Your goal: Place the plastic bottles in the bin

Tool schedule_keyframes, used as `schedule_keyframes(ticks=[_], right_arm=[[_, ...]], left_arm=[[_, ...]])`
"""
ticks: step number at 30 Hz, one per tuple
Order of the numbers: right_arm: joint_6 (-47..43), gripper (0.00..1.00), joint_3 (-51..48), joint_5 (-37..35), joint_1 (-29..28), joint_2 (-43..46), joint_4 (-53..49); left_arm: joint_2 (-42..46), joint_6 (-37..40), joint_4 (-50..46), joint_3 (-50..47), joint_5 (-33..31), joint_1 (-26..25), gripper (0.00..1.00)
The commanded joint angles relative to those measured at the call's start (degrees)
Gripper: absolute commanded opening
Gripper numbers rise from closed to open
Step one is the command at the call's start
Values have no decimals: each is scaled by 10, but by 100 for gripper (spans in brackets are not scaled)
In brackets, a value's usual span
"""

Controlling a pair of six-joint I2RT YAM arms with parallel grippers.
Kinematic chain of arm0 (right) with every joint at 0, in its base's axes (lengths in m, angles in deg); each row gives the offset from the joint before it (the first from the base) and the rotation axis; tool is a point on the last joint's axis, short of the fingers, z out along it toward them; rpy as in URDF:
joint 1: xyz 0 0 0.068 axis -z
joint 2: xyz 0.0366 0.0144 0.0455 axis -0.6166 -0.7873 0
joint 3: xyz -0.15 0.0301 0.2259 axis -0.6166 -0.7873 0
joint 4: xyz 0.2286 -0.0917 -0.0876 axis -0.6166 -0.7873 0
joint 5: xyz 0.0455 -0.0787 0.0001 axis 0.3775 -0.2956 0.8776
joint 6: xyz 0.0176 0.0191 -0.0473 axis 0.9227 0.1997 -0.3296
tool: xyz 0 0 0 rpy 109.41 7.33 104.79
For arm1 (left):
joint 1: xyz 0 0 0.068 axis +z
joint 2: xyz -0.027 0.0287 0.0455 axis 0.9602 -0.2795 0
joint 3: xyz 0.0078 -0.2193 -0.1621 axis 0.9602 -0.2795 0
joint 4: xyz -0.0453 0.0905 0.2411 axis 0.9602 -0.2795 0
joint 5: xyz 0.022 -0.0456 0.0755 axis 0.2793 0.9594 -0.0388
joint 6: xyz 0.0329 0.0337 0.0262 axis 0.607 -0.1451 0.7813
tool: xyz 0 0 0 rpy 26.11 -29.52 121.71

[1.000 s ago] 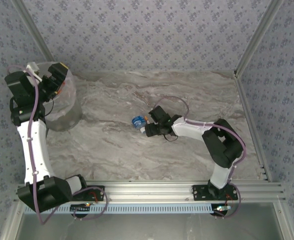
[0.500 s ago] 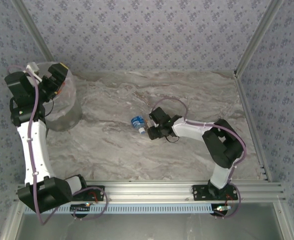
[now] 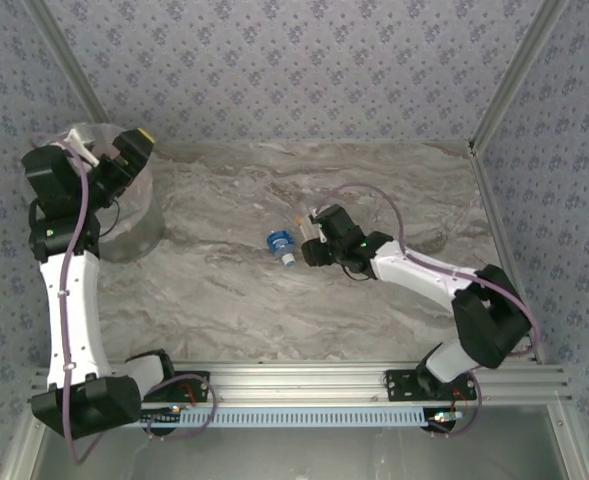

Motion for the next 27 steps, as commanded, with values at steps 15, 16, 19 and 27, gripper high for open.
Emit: schedule_keyframes(ticks=[15, 16, 19, 27], right_arm=[[51, 0, -53, 190, 12, 93, 265], [50, 0, -49, 194, 10, 93, 268], [49, 0, -38, 198, 8, 90, 274], [50, 0, -24, 212, 3, 74, 305]], left_arm=[[-23, 53, 45, -22, -124, -263, 99], [-28, 56, 48, -24, -135, -280, 99], [-50, 56, 61, -28, -142, -321, 99], [-126, 49, 106, -9, -103, -389, 100]])
